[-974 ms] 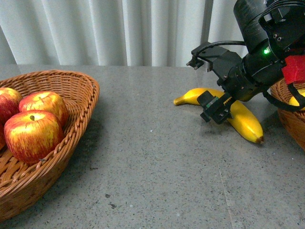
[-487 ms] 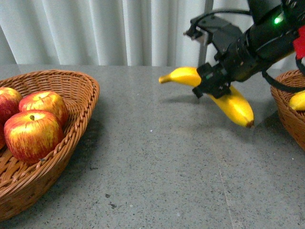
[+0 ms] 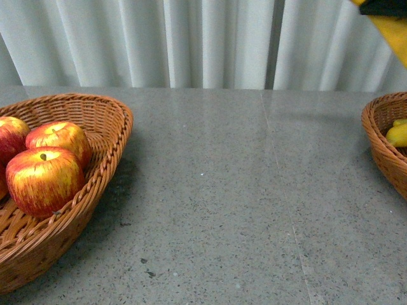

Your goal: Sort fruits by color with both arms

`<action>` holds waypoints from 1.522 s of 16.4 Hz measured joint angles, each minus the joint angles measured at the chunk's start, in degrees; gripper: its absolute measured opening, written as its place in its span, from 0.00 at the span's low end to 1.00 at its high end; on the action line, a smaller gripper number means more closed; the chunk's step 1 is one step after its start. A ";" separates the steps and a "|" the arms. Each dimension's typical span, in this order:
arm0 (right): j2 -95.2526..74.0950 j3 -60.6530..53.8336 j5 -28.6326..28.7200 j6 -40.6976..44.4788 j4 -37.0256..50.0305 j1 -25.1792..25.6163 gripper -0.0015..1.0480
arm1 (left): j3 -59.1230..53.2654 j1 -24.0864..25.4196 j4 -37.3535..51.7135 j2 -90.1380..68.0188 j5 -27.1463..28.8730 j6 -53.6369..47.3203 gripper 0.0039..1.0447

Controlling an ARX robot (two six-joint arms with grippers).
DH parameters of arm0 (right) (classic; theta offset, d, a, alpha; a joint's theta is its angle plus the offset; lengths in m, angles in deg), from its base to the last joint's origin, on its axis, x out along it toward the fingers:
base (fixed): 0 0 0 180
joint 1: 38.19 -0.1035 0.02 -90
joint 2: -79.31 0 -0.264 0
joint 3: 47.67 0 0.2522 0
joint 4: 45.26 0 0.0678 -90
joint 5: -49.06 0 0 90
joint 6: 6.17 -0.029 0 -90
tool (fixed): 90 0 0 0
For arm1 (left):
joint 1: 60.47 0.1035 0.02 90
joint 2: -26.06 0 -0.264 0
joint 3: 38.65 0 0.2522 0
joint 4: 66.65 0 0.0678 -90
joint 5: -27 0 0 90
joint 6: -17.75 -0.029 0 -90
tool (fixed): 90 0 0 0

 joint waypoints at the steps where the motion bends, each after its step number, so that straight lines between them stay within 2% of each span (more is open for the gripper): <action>1: 2.23 -4.26 1.66 0.55 2.05 3.26 0.33 | 0.02 0.00 0.00 0.00 0.02 0.02 0.94; 5: 4.59 -14.99 4.92 5.70 7.65 12.87 0.33 | 0.00 0.00 0.00 0.00 0.00 0.00 0.94; 8: 6.49 -18.25 9.01 11.43 9.25 19.56 0.33 | 0.00 0.00 -0.02 0.00 0.00 0.02 0.94; 11: 7.58 -20.09 12.00 15.56 9.49 22.88 0.33 | 0.00 0.00 0.00 0.00 0.00 0.02 0.94; 15: 7.63 -22.12 13.88 19.93 6.34 24.59 0.33 | 0.00 0.00 0.00 0.00 0.00 0.00 0.94; 16: 7.82 -22.14 14.05 20.83 5.38 24.63 0.37 | 0.02 0.00 0.00 0.00 0.00 0.02 0.94; 18: 8.24 -22.12 14.47 20.79 4.79 24.57 0.57 | 0.00 0.00 0.00 0.00 0.00 0.00 0.94; 19: 8.35 -22.08 14.67 20.76 4.63 24.57 0.64 | 0.00 0.00 0.00 0.00 0.00 0.00 0.94; 22: 9.84 -21.35 15.54 19.47 3.26 24.55 0.96 | 0.00 0.00 0.00 0.00 0.00 0.02 0.94; 25: 11.58 -20.57 16.94 16.17 3.41 24.52 0.94 | 0.00 0.00 0.00 0.00 0.00 0.02 0.94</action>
